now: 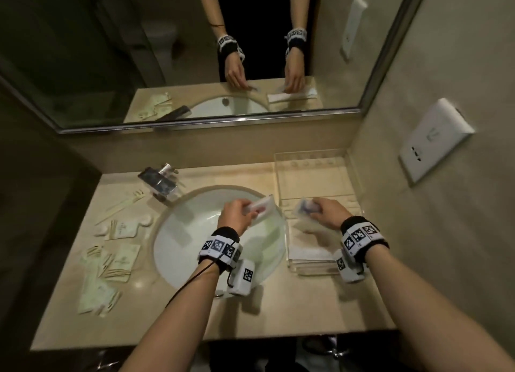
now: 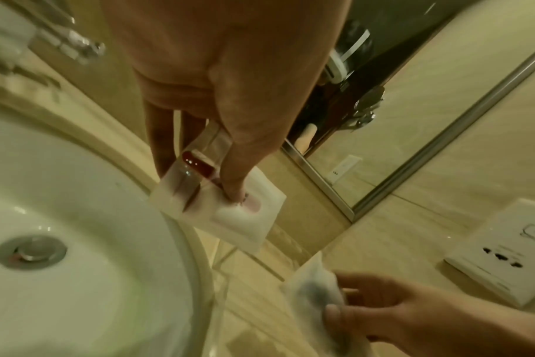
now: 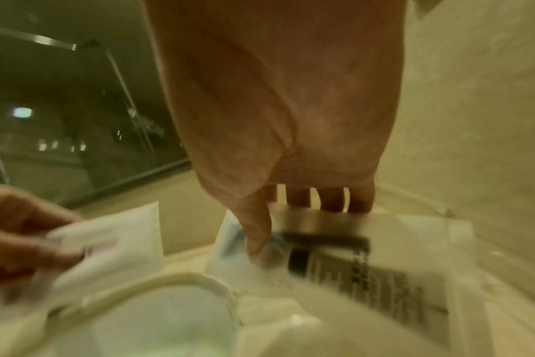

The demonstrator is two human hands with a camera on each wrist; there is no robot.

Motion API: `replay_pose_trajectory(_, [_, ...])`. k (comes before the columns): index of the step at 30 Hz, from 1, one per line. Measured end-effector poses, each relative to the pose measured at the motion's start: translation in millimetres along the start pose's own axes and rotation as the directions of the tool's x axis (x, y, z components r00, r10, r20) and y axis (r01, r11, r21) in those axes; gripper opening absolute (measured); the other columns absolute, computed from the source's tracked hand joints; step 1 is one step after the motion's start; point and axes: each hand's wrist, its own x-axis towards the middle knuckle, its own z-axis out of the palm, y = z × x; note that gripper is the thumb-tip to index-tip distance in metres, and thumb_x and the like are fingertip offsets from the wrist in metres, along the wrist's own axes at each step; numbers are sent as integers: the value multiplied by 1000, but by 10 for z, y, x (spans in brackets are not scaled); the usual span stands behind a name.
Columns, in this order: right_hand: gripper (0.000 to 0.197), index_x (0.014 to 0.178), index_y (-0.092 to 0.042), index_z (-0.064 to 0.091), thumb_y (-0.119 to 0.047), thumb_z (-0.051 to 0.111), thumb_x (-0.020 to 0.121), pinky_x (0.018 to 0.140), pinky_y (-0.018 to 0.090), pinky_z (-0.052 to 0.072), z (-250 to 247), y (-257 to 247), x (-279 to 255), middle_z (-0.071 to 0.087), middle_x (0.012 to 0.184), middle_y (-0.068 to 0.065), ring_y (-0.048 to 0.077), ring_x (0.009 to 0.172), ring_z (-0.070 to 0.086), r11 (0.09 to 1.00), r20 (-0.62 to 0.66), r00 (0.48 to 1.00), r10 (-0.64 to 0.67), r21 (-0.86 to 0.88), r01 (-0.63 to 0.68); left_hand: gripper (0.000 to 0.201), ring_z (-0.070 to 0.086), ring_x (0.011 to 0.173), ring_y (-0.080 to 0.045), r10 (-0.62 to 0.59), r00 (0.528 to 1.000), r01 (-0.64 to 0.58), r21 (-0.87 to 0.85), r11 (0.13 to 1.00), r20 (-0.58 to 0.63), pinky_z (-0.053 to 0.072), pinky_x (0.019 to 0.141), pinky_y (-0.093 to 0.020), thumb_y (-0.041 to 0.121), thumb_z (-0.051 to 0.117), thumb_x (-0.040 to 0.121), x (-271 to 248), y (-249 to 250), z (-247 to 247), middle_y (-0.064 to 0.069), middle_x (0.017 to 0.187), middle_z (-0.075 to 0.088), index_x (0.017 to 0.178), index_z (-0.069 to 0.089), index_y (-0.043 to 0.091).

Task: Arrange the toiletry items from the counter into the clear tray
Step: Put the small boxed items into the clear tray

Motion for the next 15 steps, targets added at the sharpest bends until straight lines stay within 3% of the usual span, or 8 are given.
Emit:
replay_pose_trajectory(2, [37,127,-13,53,-26,58,93,100,40,45,87,198,26,60,132,13,32,120,56,988,59,998,26,-154,-17,22,57,70,-8,-10,999,9,4,1000,41,43,57,-15,16,64,89,-9,46,192,-1,93,69,110,68,14])
replay_pose_trajectory(4, [32,124,-14,52,-27,52,95,98,41,44,163,337,39,59,130,12,32,119,55,963,100,994,45,-269,-16,19,63,76,-15,-17,997,17,4,1000,75,50,62,-23,17,64,88,-15,85,328,-4,95,72,107,69,15])
replay_pose_trajectory(8, [32,124,-16,54,-27,49,94,97,40,41,287,552,64,56,131,12,33,120,51,913,133,989,72,-408,-12,17,66,77,-19,-16,995,16,4,1000,99,53,65,-29,16,65,87,-20,157,495,-4,90,71,104,70,15])
replay_pose_trajectory(11, [40,129,-21,53,-26,59,90,100,39,40,355,665,75,52,134,9,31,121,50,918,66,997,29,-397,-1,11,68,74,-22,-40,992,39,8,999,121,59,71,-37,17,64,85,2,172,586,-1,80,72,91,72,20])
replay_pose_trajectory(15, [50,134,-25,51,-35,64,87,105,38,37,450,765,22,50,138,6,29,123,49,955,-49,998,-47,-296,31,14,69,70,-27,-58,988,60,-14,998,144,60,70,-46,20,60,76,87,115,716,-3,72,73,81,73,23])
